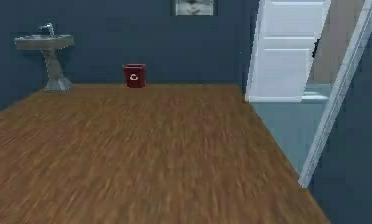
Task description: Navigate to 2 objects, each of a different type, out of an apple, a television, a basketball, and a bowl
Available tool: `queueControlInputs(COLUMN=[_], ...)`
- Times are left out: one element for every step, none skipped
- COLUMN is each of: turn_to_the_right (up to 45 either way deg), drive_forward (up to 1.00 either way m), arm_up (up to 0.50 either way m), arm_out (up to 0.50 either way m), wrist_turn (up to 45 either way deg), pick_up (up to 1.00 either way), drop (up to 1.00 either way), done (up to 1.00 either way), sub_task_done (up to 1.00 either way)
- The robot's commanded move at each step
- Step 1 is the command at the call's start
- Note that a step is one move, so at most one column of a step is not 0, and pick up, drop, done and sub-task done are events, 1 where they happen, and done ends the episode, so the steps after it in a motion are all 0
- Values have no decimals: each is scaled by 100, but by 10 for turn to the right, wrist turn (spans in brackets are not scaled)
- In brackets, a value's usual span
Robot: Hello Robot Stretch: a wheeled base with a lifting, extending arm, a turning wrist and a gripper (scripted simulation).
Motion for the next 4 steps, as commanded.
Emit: queueControlInputs(turn_to_the_right=[450,450,450,390], drive_forward=[0,0,0,0], arm_up=[0,0,0,0], arm_out=[0,0,0,0], wrist_turn=[0,0,0,0], pick_up=[0,0,0,0], drop=[0,0,0,0], done=[0,0,0,0], sub_task_done=[0,0,0,0])
